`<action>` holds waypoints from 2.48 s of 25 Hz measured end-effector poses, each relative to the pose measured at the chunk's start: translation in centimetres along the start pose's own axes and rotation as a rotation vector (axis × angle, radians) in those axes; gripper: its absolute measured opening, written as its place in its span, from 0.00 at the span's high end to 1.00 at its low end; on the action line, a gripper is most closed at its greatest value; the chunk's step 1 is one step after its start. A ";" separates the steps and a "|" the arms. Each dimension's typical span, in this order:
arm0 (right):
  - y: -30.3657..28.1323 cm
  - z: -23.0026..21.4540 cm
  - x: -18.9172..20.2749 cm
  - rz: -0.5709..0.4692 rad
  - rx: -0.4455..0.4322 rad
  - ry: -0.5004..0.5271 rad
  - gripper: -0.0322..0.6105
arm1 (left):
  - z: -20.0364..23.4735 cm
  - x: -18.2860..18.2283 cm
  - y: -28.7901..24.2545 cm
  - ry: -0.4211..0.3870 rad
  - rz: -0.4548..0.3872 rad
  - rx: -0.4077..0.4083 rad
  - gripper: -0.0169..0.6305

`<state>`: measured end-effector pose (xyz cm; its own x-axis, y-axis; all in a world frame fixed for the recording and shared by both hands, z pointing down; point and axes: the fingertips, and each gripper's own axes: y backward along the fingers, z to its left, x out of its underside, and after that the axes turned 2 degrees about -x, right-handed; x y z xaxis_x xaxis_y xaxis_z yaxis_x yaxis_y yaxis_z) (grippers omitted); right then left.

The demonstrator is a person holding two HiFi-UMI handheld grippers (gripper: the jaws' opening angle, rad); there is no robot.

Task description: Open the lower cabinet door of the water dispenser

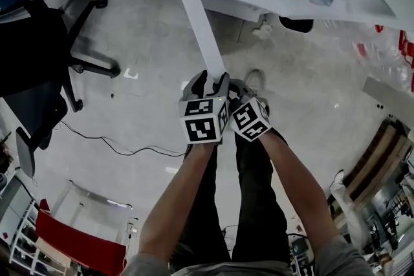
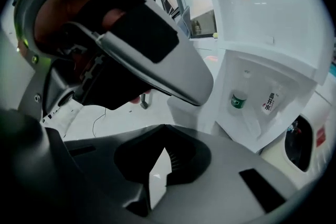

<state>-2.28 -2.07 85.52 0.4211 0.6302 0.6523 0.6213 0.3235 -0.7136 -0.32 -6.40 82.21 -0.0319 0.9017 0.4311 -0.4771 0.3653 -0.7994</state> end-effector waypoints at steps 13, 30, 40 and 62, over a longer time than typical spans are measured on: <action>2.0 0.7 3.4 0.031 -0.013 -0.146 0.94 | -1.2 0.5 -0.6 0.068 0.009 -0.018 0.63; 2.4 -0.2 2.4 0.004 0.037 -0.193 0.93 | 3.3 1.4 1.6 0.055 0.022 -0.096 0.68; 0.8 1.2 -1.2 -0.036 0.050 -0.245 0.94 | 7.9 1.0 3.8 -0.022 0.019 -0.107 0.70; -3.5 -0.2 -10.9 -0.138 -0.003 -0.372 0.94 | 16.7 -2.2 6.4 -0.347 0.056 0.056 0.71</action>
<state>-8.93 -10.23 80.99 0.0656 0.7935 0.6050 0.6574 0.4218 -0.6244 -18.00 -9.94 83.10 -0.3511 0.7845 0.5112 -0.5135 0.2952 -0.8057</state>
